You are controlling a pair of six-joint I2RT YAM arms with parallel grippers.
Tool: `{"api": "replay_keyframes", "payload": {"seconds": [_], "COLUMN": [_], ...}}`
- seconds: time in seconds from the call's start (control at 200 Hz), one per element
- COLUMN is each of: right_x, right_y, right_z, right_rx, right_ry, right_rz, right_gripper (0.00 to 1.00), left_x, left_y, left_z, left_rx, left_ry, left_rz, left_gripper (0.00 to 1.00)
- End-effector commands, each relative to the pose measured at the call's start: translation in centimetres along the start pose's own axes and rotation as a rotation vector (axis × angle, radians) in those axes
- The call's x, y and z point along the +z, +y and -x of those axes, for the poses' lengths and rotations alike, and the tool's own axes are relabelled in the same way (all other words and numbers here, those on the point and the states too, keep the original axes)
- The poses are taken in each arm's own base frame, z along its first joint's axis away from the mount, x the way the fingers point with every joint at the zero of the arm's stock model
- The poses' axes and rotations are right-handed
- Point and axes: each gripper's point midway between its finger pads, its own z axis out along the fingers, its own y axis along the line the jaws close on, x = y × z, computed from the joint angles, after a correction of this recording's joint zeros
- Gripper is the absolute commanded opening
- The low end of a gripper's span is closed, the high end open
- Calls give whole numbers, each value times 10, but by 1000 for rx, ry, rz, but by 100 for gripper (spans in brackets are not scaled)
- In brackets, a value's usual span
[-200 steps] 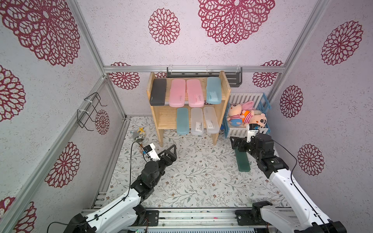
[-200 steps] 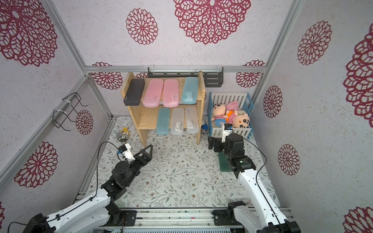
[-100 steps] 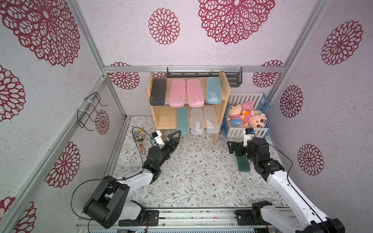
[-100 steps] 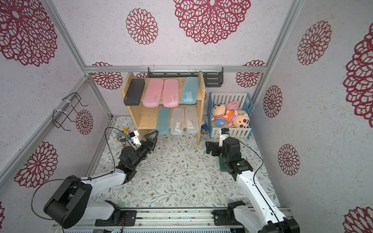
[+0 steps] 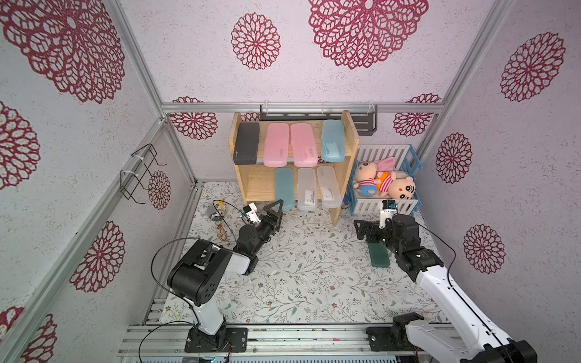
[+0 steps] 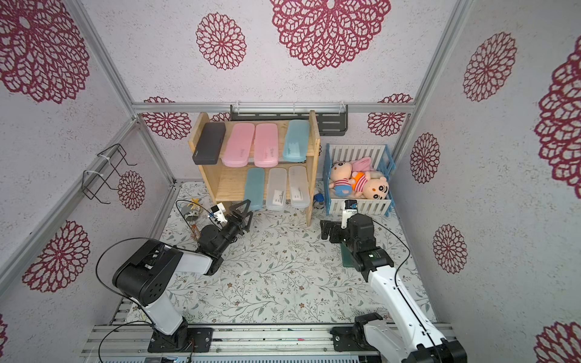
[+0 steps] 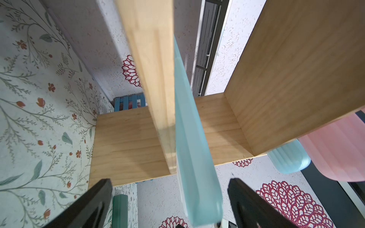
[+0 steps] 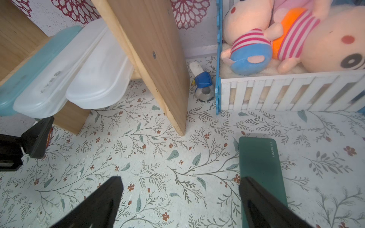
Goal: Remove the pencil cases from the shelf
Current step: Pick up the pencil case from the shelf.
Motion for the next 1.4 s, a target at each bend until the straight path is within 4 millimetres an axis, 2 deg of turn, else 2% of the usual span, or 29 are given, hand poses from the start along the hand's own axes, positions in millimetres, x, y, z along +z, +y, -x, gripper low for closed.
{"api": "replay_keyframes", "payload": {"seconds": [0.0, 0.145, 0.45, 0.51, 0.605, 0.65, 0.795, 0.906, 1.016, 1.111, 1.241, 1.321, 1.391], "right_x": [-7, -3, -2, -2, -4, -4, -7, -10, -17, -30, -66, -86, -98], "right_y": [1, 0, 0, 0, 0, 1, 2, 4, 10, 32, 70, 90, 105], "right_z": [20, 16, 16, 16, 17, 18, 19, 22, 30, 46, 75, 83, 86], "right_rx": [-5, -5, -3, -3, -2, -3, -1, -1, 28, 66, 129, 166, 208], "right_ry": [-62, -49, -46, -46, -52, -54, -59, -70, -97, -146, -285, -351, -389], "right_rz": [-14, -15, -17, -16, -17, -15, -11, 1, 26, 135, 288, 378, 452], "right_gripper": [99, 99, 99, 99, 99, 99, 99, 99, 99, 99, 99, 99, 99], "left_x": [5, 9, 8, 8, 9, 9, 6, 0, -13, -30, -59, -79, -93], "left_y": [-28, -22, -12, -11, -11, -10, -13, -17, -29, -42, -66, -83, -88], "left_z": [5, 5, 4, 4, 4, 4, 4, 5, 6, 7, 2, -6, -17], "left_rx": [6, 12, 3, 1, 0, 1, 8, 28, 118, 261, 488, 654, 817], "left_ry": [-7, 4, 3, 1, 4, 3, -1, -12, -22, -43, -59, -65, -30], "left_rz": [-98, -67, -45, -46, -47, -42, -43, -45, -65, -72, -77, -71, 1], "left_gripper": [95, 87, 51, 40, 12, 5, 10, 1, 0, 0, 0, 0, 0]}}
